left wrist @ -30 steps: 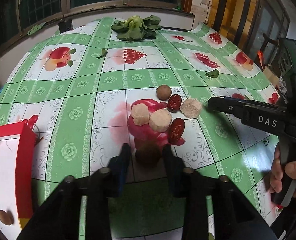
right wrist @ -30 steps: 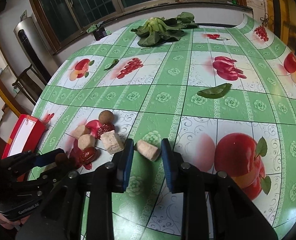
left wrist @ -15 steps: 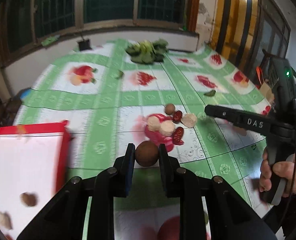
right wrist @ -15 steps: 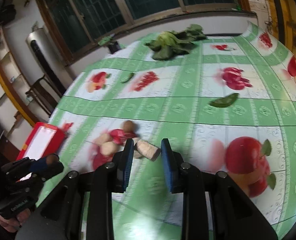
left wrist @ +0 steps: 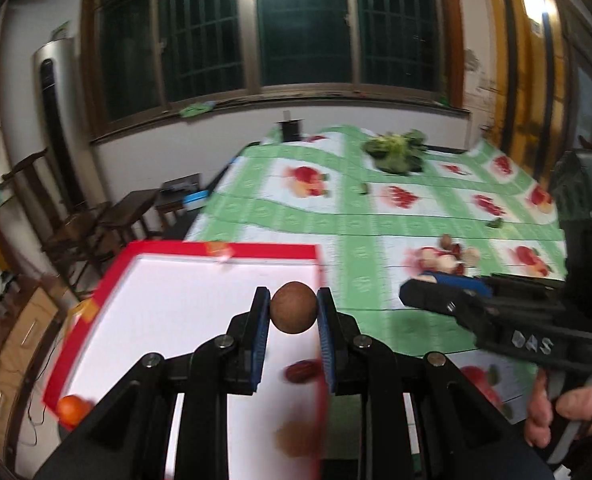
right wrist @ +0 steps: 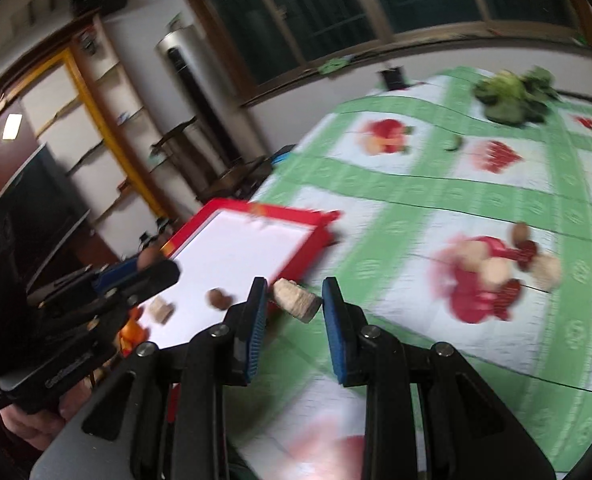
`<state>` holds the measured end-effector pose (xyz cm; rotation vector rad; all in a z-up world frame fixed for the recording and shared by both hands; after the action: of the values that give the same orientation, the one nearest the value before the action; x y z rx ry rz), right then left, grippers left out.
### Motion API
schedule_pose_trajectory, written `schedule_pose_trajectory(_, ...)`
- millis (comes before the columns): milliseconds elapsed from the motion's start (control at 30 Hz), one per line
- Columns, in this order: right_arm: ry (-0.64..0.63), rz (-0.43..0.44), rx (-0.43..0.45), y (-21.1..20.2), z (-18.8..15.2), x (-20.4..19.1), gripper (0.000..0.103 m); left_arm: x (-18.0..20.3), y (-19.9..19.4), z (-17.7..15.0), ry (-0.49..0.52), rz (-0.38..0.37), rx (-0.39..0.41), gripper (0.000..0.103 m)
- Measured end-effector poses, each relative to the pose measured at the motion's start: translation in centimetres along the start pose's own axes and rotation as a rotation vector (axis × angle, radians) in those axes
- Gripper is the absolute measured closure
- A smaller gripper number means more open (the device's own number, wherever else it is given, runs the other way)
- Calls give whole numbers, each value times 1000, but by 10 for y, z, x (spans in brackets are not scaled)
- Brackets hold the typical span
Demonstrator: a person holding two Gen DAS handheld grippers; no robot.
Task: Organize fruits
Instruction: 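Release the beige cube into the red tray while the left tool releases the nut there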
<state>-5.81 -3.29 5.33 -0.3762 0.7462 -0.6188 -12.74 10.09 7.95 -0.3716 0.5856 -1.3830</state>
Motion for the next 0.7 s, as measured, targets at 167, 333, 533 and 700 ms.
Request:
schedule_pose_trajectory(167, -54, 25, -52, 23, -14, -37, 73, -32, 8, -21, -61, 42, -36, 81)
schedule_pose_trajectory(333, -91, 30, -99, 43, -28, -59, 73, -52, 14, -36, -90, 80, -54, 81)
schedule_pose_trajectory(533, -126, 9, -141, 64, -38, -70, 73, -69, 21, -51, -124, 120, -95, 80)
schedule_pose_trajectory(700, -99, 30, -158, 69, -39, -70, 71, -76, 23, -56, -124, 162, -120, 73)
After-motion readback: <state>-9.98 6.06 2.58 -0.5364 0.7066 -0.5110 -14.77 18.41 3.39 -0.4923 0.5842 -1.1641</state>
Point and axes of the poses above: each gripper's, at about its wrist camera, not at the fingertips, and y roughly the way its jaws point, x to its right, z to its top, the point moved 4 cm from there along y, roughly the way its jaws point, and after that the axes turned 8 degrees about y, right-handed, at the moved point
